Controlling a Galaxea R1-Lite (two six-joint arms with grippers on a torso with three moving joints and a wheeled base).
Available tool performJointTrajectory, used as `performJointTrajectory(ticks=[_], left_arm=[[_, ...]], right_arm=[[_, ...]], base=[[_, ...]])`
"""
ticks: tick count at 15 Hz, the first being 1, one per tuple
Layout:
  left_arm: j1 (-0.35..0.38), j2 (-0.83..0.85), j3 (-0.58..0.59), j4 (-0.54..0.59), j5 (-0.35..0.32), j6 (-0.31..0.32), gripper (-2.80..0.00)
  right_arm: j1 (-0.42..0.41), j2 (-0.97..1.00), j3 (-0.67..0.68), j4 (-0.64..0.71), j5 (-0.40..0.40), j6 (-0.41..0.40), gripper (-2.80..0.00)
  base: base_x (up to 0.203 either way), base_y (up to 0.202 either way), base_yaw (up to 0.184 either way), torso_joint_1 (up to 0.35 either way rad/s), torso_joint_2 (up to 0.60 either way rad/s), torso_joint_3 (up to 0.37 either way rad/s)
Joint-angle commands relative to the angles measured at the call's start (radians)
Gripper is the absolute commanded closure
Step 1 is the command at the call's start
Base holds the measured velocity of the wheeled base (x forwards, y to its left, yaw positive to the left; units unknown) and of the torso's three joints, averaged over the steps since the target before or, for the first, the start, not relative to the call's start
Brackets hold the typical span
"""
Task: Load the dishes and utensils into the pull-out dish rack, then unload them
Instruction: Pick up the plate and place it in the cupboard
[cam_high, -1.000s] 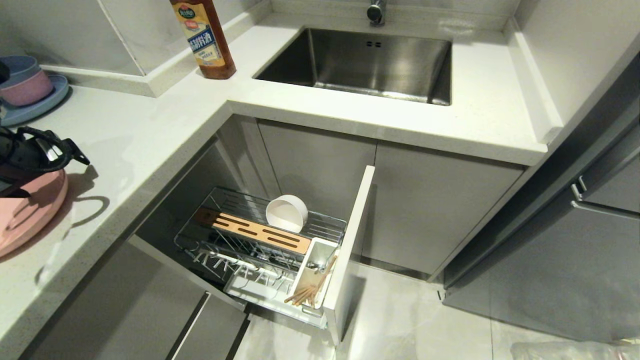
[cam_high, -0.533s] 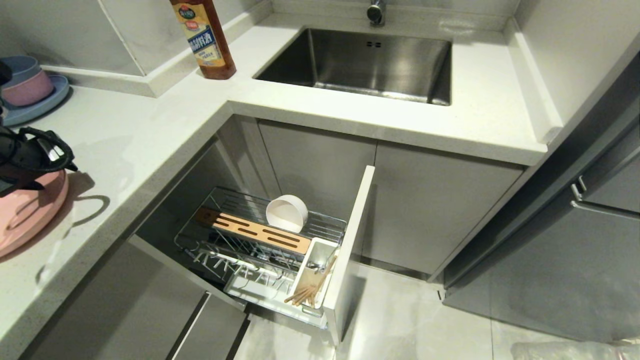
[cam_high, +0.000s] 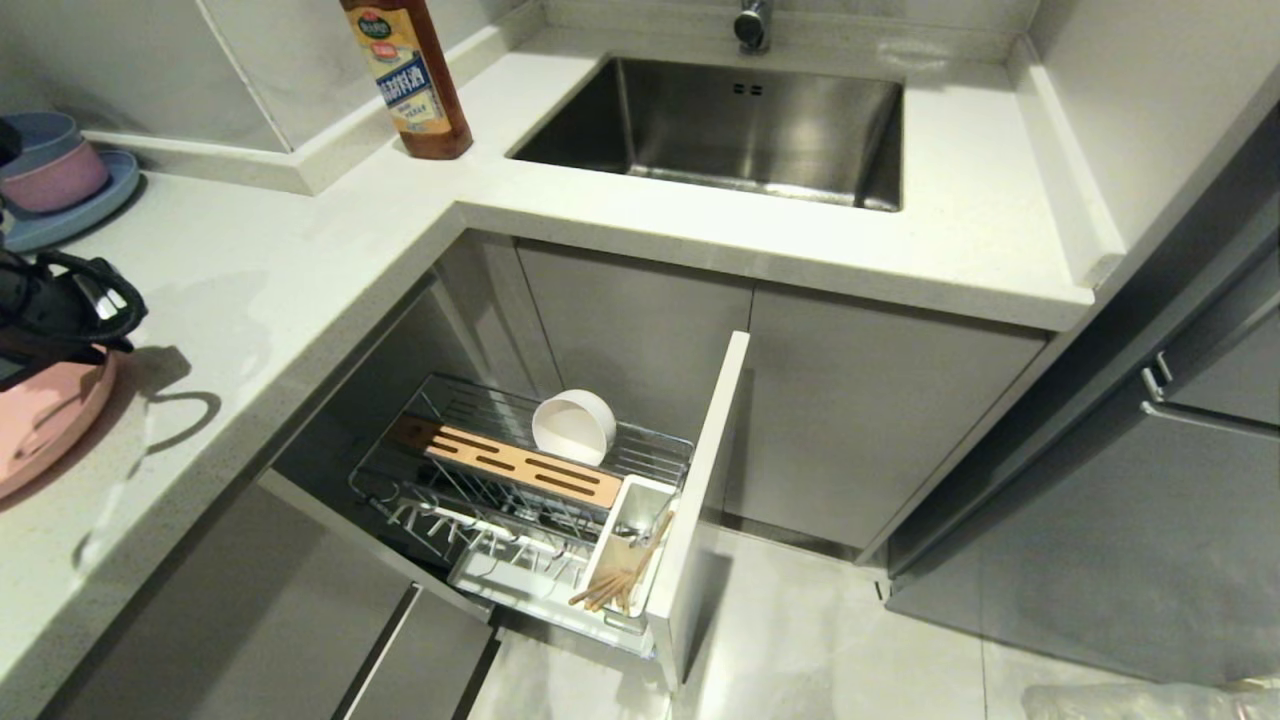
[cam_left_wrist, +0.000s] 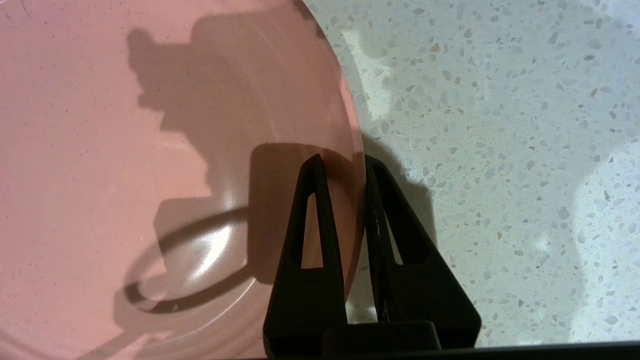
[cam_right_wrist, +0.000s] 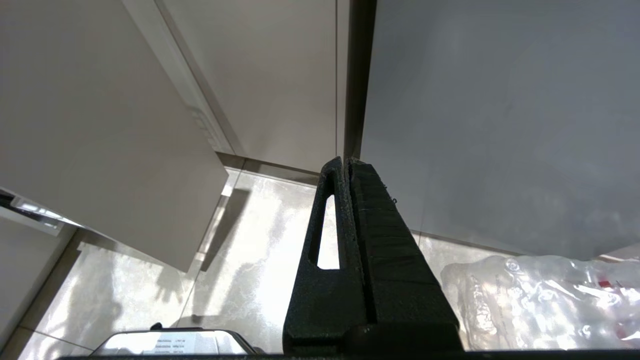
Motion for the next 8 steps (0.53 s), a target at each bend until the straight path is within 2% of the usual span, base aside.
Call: performJointTrajectory(ticks=[1,8], left_arm=[[-0.001,-0.008,-0.006,0.003,0.001,-0.003,0.00],[-0.020,-0.196,-0.048,0.009,0.001,0.000,0.00]], right_arm=[[0.000,0.000,0.003,0.001,0.000,0.000,0.00],[0.000,0.000,0.003,0.000,0.000,0.000,0.00]], base=[[0.000,0.000,0.000,0.000,0.00,0.000],[0.000,0.000,0.000,0.000,0.00,0.000]])
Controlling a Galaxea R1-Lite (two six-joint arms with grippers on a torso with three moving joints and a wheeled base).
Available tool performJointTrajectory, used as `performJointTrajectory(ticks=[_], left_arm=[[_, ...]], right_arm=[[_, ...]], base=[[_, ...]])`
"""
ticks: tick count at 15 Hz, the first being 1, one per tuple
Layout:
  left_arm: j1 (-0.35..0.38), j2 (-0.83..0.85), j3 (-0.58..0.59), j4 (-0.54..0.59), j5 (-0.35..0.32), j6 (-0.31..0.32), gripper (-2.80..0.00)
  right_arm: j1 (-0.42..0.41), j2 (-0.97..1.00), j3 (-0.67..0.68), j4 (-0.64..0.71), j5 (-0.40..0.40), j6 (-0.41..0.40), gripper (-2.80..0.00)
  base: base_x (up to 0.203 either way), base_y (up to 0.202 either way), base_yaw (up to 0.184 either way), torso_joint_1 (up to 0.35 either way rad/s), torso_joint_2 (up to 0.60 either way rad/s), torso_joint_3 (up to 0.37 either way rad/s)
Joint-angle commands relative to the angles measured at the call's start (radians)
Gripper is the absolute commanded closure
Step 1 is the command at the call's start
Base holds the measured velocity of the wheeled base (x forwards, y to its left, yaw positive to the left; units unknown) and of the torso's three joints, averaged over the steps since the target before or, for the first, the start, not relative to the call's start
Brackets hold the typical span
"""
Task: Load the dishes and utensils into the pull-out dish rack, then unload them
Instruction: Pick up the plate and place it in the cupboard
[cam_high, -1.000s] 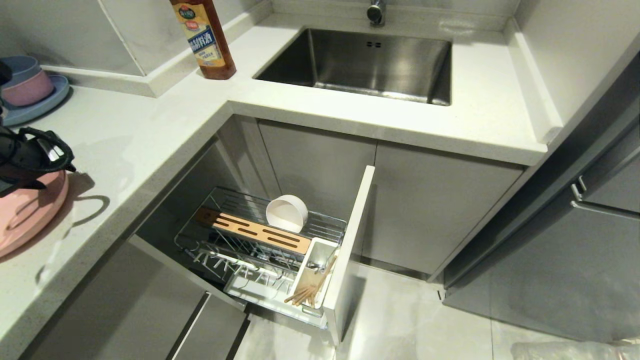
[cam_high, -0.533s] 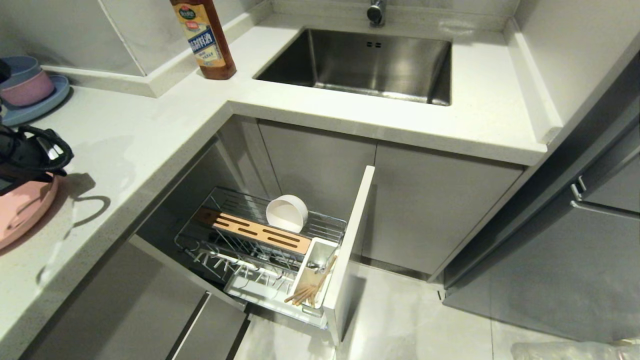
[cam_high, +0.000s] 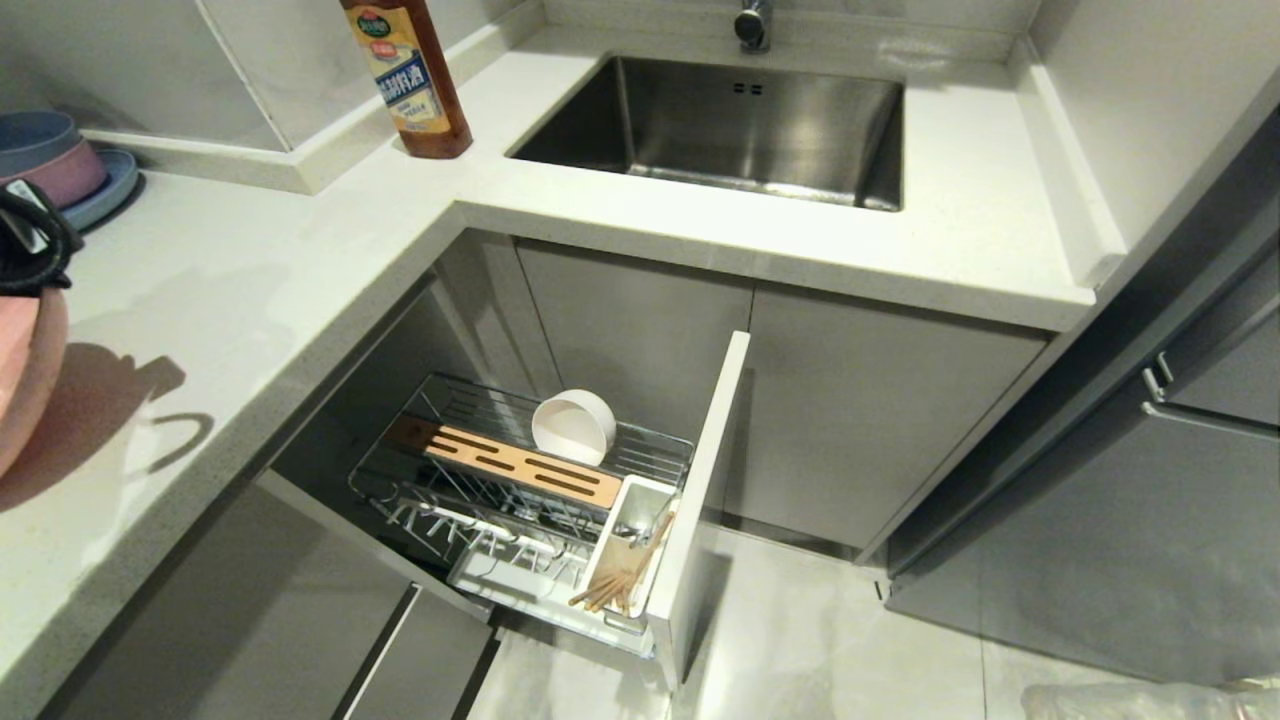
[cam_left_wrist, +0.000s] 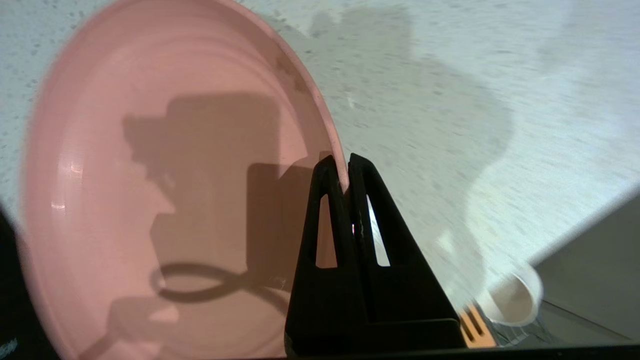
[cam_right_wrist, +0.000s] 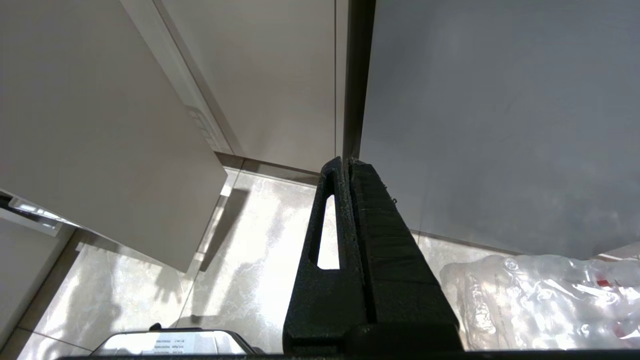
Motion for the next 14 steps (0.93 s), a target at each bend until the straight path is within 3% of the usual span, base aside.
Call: performJointTrajectory(ticks=[1,5,10,12,14], left_arm=[[-0.016,-0.090,-0.003,0.011,0.004,-0.001,0.00],[-0.144,-0.221,-0.058,0.177,0.023,0.001,0.00],[-0.395,-0.359,-0.042,0.227,0.116,-0.025,0.00],[-0.501,-0.386,-0.011,0.298,0.178,-0.034,0.00],[-0.629,-0.407,0.010,0.331,0.198,-0.096,0.00]], right_arm=[[0.000,0.000,0.002,0.000,0.000,0.000,0.00],[0.000,0.000,0.003,0.000,0.000,0.000,0.00],[0.000,0.000,0.003,0.000,0.000,0.000,0.00],[0.000,0.000,0.002,0.000,0.000,0.000,0.00],[0.000,0.000,0.002,0.000,0.000,0.000,0.00]], base=[[0.000,0.000,0.000,0.000,0.00,0.000],[0.000,0.000,0.000,0.000,0.00,0.000],[0.000,0.000,0.000,0.000,0.00,0.000],[0.000,0.000,0.000,0.000,0.00,0.000],[0.000,0.000,0.000,0.000,0.00,0.000]])
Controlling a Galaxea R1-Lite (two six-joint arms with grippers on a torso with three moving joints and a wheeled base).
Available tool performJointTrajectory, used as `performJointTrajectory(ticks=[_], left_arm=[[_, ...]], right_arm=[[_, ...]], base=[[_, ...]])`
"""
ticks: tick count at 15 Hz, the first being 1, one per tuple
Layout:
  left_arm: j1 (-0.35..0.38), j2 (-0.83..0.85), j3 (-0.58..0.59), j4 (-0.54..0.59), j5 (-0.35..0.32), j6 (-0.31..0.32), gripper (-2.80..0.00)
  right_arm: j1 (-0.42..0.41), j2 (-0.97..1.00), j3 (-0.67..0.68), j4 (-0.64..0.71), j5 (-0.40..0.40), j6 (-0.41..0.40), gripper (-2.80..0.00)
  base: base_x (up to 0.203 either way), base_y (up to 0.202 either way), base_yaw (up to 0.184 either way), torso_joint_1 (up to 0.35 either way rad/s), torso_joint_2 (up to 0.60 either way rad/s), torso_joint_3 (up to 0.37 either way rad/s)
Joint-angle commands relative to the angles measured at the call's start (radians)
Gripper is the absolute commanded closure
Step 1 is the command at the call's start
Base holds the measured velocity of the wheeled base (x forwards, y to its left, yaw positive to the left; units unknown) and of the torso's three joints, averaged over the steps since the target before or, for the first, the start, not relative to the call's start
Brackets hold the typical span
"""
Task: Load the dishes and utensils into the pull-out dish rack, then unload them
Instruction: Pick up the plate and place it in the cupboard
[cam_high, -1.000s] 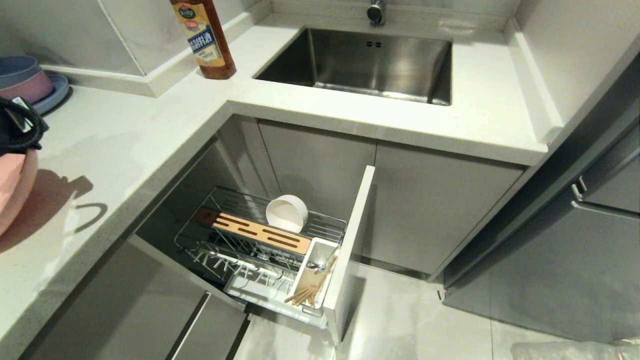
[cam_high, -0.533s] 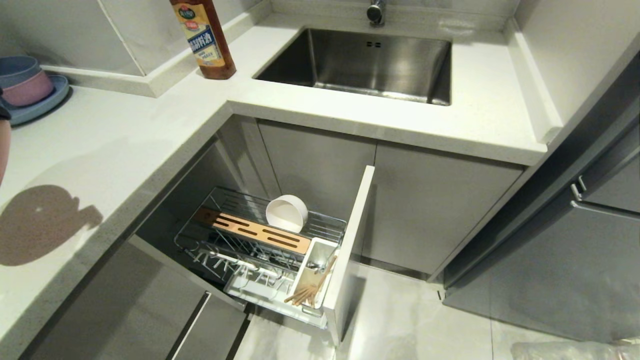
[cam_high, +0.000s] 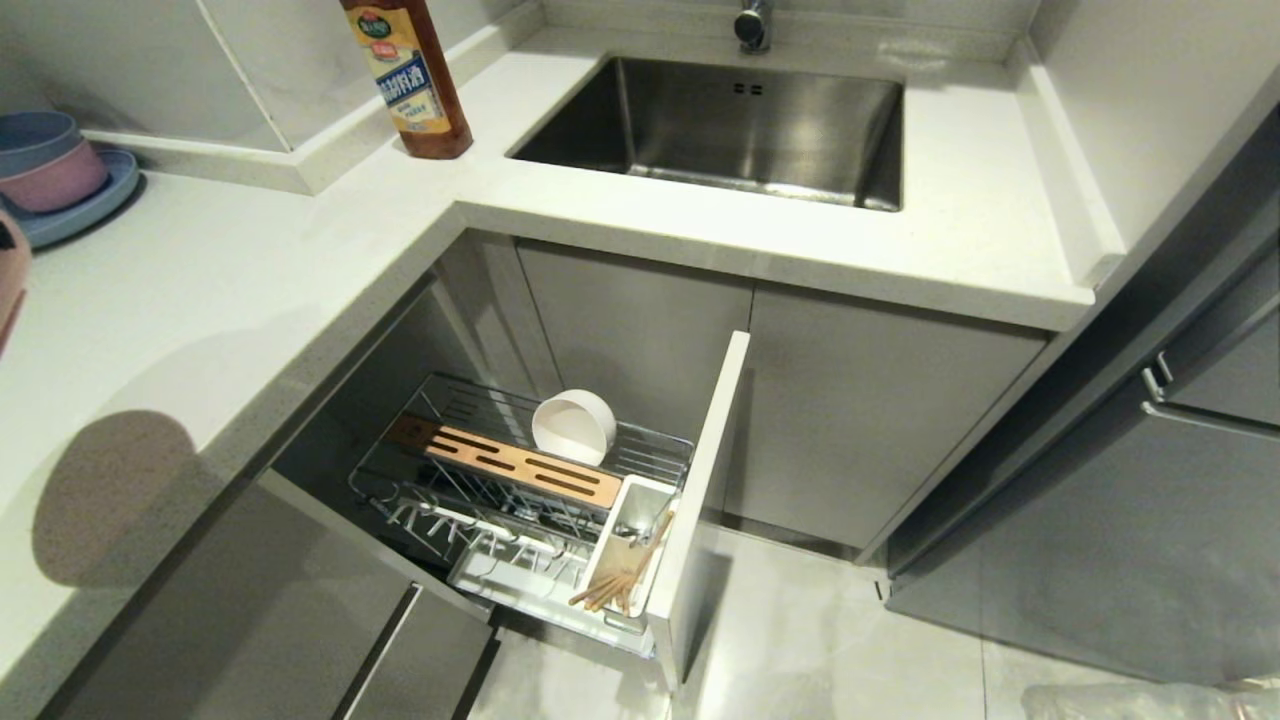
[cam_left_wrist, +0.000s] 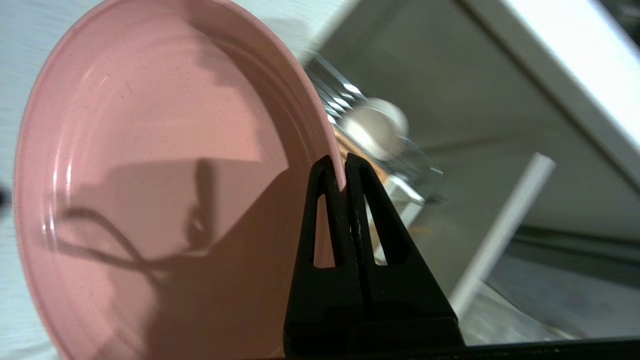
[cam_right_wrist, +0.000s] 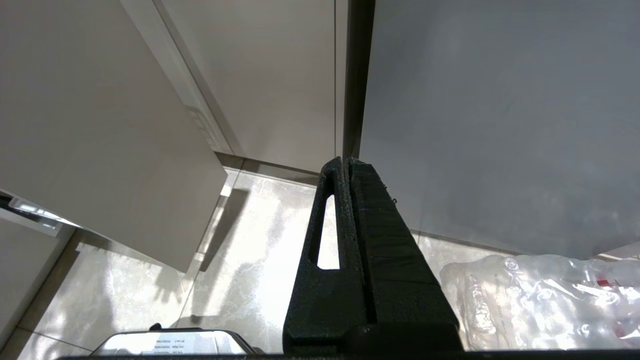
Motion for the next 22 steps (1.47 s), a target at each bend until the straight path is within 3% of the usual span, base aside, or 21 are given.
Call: performJointTrajectory(ticks=[1,2,4,7,10,13,17,22], left_arm=[[-0.111,-0.030,0.015,-0.002,0.005,-0.057,0.00],[-0.171,-0.035,0.030,-0.032,0.007,-0.112,0.00],[-0.229,-0.037,0.107,-0.201,0.016,-0.208,0.00],[-0.281,-0.033,0.192,-0.409,0.034,-0.264,0.00],[-0.339,-0.006,0.203,-0.460,0.090,-0.387,0.00],[-0.371,0.026,0.284,-0.509,0.142,-0.520,0.00],[-0.451,0.055,0.435,-0.658,0.164,-0.561,0.00],[-0.476,0.078,0.626,-0.783,0.168,-0.619,0.00]], right_arm=[[0.000,0.000,0.003,0.000,0.000,0.000,0.00],[0.000,0.000,0.003,0.000,0.000,0.000,0.00],[0.000,0.000,0.002,0.000,0.000,0.000,0.00],[0.000,0.000,0.003,0.001,0.000,0.000,0.00],[0.000,0.000,0.003,0.000,0.000,0.000,0.00],[0.000,0.000,0.003,0.001,0.000,0.000,0.00],[0.000,0.000,0.002,0.000,0.000,0.000,0.00],[0.000,0.000,0.002,0.000,0.000,0.000,0.00]], base=[[0.000,0.000,0.000,0.000,0.00,0.000],[0.000,0.000,0.000,0.000,0.00,0.000],[0.000,0.000,0.000,0.000,0.00,0.000],[0.000,0.000,0.000,0.000,0.00,0.000],[0.000,0.000,0.000,0.000,0.00,0.000],[0.000,0.000,0.000,0.000,0.00,0.000],[0.000,0.000,0.000,0.000,0.00,0.000],[0.000,0.000,0.000,0.000,0.00,0.000]])
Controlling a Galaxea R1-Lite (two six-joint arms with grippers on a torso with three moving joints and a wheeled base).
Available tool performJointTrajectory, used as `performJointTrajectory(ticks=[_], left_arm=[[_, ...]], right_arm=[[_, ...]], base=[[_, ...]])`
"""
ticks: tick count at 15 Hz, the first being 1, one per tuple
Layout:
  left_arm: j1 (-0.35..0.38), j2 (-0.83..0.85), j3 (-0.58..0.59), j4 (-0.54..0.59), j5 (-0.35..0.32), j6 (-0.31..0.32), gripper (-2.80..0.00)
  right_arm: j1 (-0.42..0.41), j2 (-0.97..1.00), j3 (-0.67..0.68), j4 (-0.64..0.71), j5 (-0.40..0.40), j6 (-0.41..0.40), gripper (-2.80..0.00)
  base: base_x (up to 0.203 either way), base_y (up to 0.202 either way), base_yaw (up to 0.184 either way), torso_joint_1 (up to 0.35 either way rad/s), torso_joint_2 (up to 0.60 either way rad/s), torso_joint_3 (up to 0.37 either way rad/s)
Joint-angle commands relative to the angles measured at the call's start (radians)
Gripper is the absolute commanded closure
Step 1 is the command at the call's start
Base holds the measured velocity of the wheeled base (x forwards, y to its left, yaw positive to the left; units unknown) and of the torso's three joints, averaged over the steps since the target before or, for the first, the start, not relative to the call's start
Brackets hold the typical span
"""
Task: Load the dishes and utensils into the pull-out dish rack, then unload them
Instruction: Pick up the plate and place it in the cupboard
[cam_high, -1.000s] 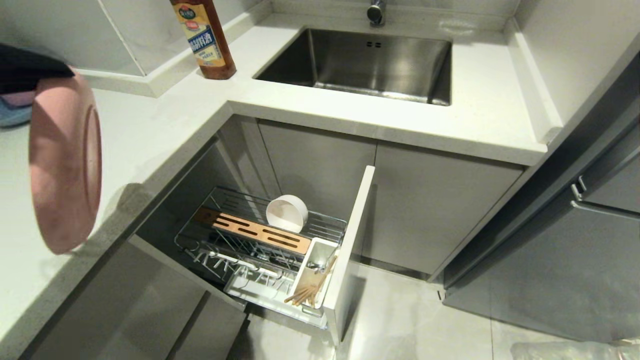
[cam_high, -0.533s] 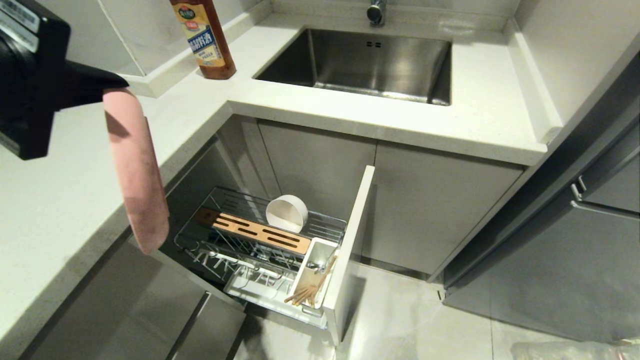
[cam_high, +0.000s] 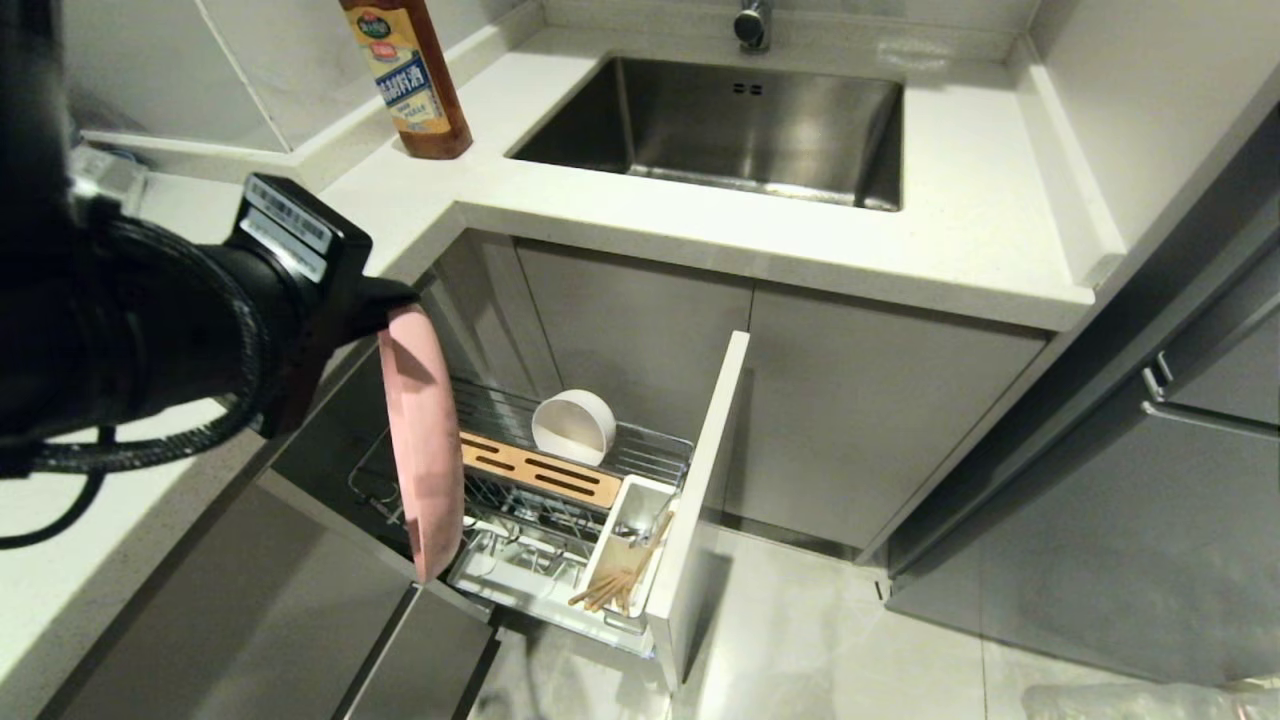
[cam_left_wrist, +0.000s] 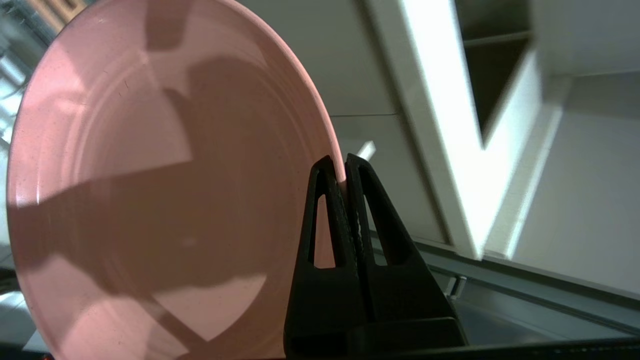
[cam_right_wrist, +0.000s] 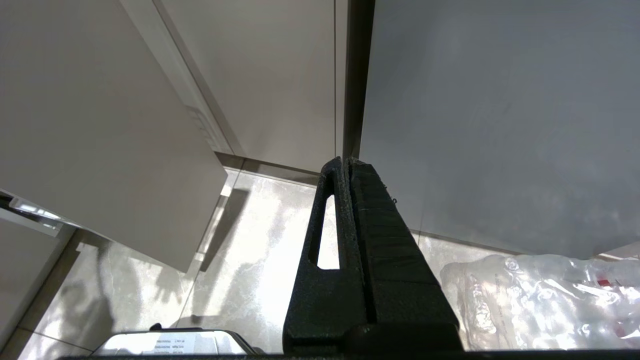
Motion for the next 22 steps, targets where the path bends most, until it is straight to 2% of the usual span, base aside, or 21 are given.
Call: performJointTrajectory(ticks=[1,4,6,7,11,12,14,17,19,22], left_arm=[[-0.003,0.021,0.073,-0.045,0.007,-0.023,0.00],[0.002,0.058,0.181,-0.171,0.026,-0.062,0.00],[0.008,0.105,0.214,-0.244,0.044,-0.114,0.00],[0.011,0.126,0.226,-0.272,0.054,-0.120,0.00],[0.044,0.195,0.235,-0.302,0.072,-0.125,0.00],[0.056,0.216,0.234,-0.308,0.099,-0.126,0.00],[0.078,0.265,0.235,-0.376,0.157,-0.140,0.00],[0.107,0.332,0.247,-0.491,0.201,-0.145,0.00],[0.111,0.369,0.251,-0.518,0.233,-0.166,0.00],[0.119,0.413,0.249,-0.520,0.241,-0.223,0.00]], right_arm=[[0.000,0.000,0.003,0.000,0.000,0.000,0.00],[0.000,0.000,0.002,0.000,0.000,0.000,0.00],[0.000,0.000,0.002,0.001,0.000,0.000,0.00],[0.000,0.000,0.002,0.000,0.000,0.000,0.00],[0.000,0.000,0.002,0.000,0.000,0.000,0.00],[0.000,0.000,0.003,0.000,-0.001,0.000,0.00],[0.000,0.000,0.003,0.000,0.000,0.000,0.00],[0.000,0.000,0.002,0.000,-0.001,0.000,0.00],[0.000,0.000,0.003,0.000,0.000,0.000,0.00],[0.000,0.000,0.002,0.000,0.000,0.000,0.00]], base=[[0.000,0.000,0.000,0.000,0.00,0.000],[0.000,0.000,0.000,0.000,0.00,0.000],[0.000,0.000,0.000,0.000,0.00,0.000],[0.000,0.000,0.000,0.000,0.00,0.000],[0.000,0.000,0.000,0.000,0.00,0.000],[0.000,0.000,0.000,0.000,0.00,0.000],[0.000,0.000,0.000,0.000,0.00,0.000],[0.000,0.000,0.000,0.000,0.00,0.000],[0.000,0.000,0.000,0.000,0.00,0.000],[0.000,0.000,0.000,0.000,0.00,0.000]])
